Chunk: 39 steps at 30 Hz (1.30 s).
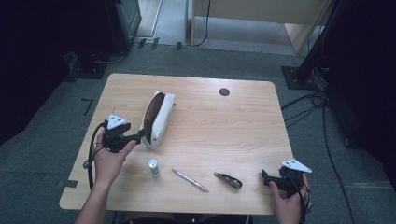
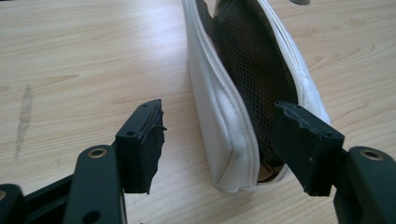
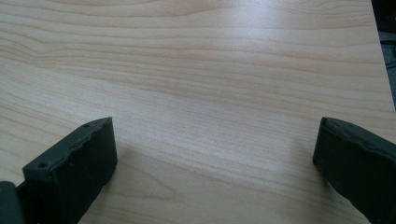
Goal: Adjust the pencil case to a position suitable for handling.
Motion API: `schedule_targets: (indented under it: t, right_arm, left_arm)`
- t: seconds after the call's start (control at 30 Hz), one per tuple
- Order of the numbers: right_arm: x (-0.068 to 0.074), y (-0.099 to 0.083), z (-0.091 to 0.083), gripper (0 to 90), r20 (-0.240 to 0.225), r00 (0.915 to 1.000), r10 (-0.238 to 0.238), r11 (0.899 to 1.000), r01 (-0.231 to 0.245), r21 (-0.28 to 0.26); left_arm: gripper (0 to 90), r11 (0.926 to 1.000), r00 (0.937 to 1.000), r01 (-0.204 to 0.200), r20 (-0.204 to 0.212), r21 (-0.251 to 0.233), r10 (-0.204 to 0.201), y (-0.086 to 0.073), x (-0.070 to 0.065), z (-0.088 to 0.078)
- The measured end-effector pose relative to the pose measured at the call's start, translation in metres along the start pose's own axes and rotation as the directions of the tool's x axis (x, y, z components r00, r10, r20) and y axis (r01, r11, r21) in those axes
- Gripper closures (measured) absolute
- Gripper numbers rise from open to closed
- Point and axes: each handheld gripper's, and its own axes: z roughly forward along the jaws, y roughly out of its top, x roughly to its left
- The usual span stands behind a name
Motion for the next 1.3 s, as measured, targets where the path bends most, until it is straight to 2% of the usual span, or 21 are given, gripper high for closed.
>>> schedule_targets:
  t: [0.13, 0.27, 0.33, 0.5, 0.6, 0.67, 0.7, 0.77, 0.87, 1.03, 1.17, 1.3]
  right_arm:
    - [0.0, 0.0, 0.0, 0.0, 0.0, 1.0, 0.0, 1.0, 0.0, 0.0]
    - [0.0, 0.0, 0.0, 0.0, 0.0, 1.0, 0.0, 1.0, 0.0, 0.0]
    - [0.0, 0.0, 0.0, 0.0, 0.0, 1.0, 0.0, 1.0, 0.0, 0.0]
    - [0.0, 0.0, 0.0, 0.0, 0.0, 1.0, 0.0, 1.0, 0.0, 0.0]
    - [0.0, 0.0, 0.0, 0.0, 0.0, 1.0, -0.001, 1.0, 0.001, -0.001]
    - [0.0, 0.0, 0.0, 0.0, 0.0, 1.0, 0.0, 1.0, 0.0, -0.001]
    - [0.0, 0.0, 0.0, 0.0, 0.0, 1.0, 0.0, 1.0, 0.0, -0.001]
    - [0.0, 0.0, 0.0, 0.0, 0.0, 1.0, -0.001, 1.0, 0.001, -0.001]
    - [0.0, 0.0, 0.0, 0.0, 0.0, 1.0, -0.001, 1.0, 0.001, -0.001]
    - [0.0, 0.0, 0.0, 0.0, 0.0, 1.0, 0.0, 1.0, 0.0, -0.001]
    - [0.0, 0.0, 0.0, 0.0, 0.0, 1.0, 0.0, 1.0, 0.0, -0.001]
    - [0.0, 0.0, 0.0, 0.0, 0.0, 1.0, 0.0, 1.0, 0.0, -0.001]
  left_arm:
    - [39.4, 0.9993, 0.9997, -0.017, -0.015, 0.033, 0.017, 0.003, -0.004, 0.011]
    - [45.0, 0.9967, 0.9988, -0.008, -0.047, 0.08, 0.012, 0.006, -0.004, 0.022]
    - [47.9, 0.996, 0.9986, 0.003, -0.053, 0.089, 0.002, 0.007, -0.004, 0.026]
    - [54.1, 0.9938, 0.9975, 0.0, -0.07, 0.111, 0.007, 0.009, -0.007, 0.035]
    - [63.2, 0.9944, 0.9968, 0.002, -0.08, 0.106, 0.006, 0.009, -0.008, 0.037]
    - [73.4, 0.9952, 0.997, 0.003, -0.077, 0.097, 0.005, 0.009, -0.008, 0.038]
    - [77.3, 0.9963, 0.9959, 0.011, -0.09, 0.085, -0.003, 0.01, -0.006, 0.038]
    - [81.3, 0.9977, 0.9974, 0.016, -0.071, 0.067, -0.011, 0.011, -0.003, 0.037]
    - [82.9, 0.9984, 0.998, 0.013, -0.063, 0.054, -0.01, 0.013, -0.002, 0.037]
    - [83.6, 0.9994, 0.9992, -0.021, -0.034, 0.027, 0.022, 0.021, -0.005, 0.034]
    - [83.8, 0.9979, 0.9983, -0.056, 0.018, 0.031, 0.056, 0.029, -0.015, 0.036]
    - [83.8, 0.9977, 0.9976, -0.06, 0.035, 0.03, 0.059, 0.033, -0.026, 0.041]
